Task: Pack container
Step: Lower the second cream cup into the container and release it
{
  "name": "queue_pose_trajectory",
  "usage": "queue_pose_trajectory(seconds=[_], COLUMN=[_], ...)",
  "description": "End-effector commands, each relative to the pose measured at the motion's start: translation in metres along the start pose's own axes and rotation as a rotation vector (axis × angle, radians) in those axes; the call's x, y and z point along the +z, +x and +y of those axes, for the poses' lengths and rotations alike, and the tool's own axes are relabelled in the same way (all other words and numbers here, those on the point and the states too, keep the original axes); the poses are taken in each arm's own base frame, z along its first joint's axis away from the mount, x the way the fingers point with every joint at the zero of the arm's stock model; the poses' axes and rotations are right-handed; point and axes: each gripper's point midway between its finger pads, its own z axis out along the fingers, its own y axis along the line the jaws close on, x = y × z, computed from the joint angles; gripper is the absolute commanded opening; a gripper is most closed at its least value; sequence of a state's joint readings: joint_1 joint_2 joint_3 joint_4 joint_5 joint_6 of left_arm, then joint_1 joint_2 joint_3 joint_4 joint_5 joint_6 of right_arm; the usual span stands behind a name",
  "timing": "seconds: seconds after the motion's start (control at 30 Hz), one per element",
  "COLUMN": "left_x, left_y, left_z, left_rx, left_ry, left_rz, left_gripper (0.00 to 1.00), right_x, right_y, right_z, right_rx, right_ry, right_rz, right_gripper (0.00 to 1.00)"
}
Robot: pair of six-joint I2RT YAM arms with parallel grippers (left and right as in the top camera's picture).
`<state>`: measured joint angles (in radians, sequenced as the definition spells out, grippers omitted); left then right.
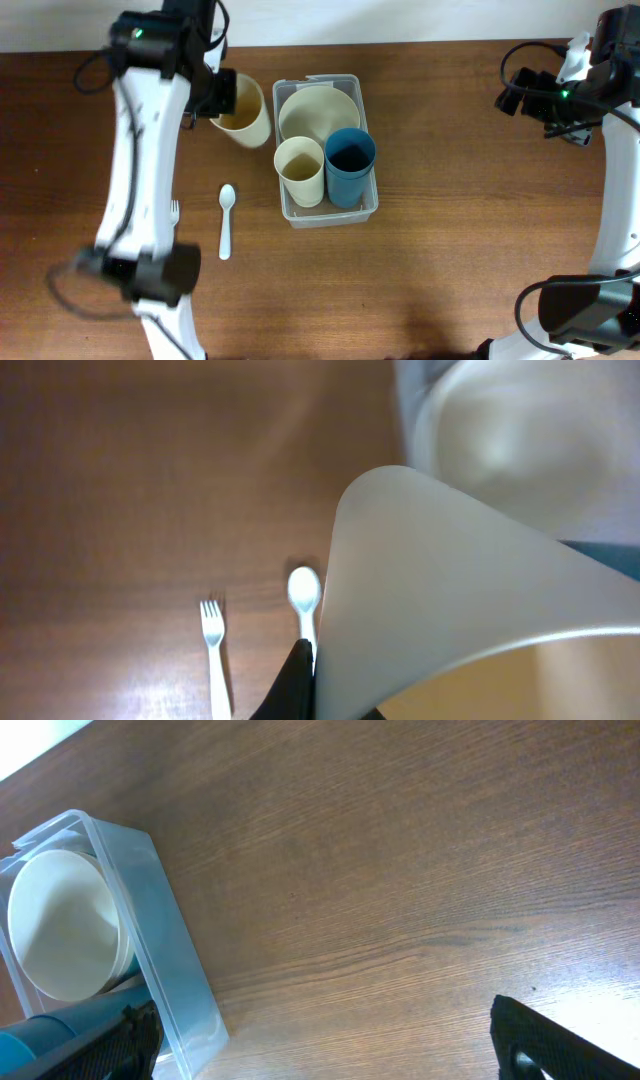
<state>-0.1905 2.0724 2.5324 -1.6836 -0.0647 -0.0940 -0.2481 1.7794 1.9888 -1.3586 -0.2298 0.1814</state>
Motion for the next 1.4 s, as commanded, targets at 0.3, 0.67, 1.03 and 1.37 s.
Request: queue_pose_trajectory(seconds=[0.3, 0.67, 1.03, 1.37], left_x=[-0.132, -0.058, -0.037, -0.041], left_y=[0.034, 0.067, 0.052, 0.064], left_z=[-0.055, -0.067, -0.075, -0.071], left_rx=[0.157, 0.209, 0.205, 0.208], left_ry=[0.112, 0.077, 0.084, 0.078], left_rz=[-0.294, -0.028, -0.066, -0.028], left_gripper=[0.01, 0.02, 0.03, 0.01], right_x=[-0.005, -0.005, -0.005, -0.005], right_y=[-0.002, -0.002, -0.002, -0.002], right_z=[0.001, 0.001, 0.001, 0.001], right_rx=[-0.003, -0.003, -0.003, -0.003], right_ry=[-0.004, -0.004, -0.004, -0.004], right_rz=[-0.015, -0.015, -0.015, -0.015], right_gripper=[0.99, 0.99, 0.99, 0.99])
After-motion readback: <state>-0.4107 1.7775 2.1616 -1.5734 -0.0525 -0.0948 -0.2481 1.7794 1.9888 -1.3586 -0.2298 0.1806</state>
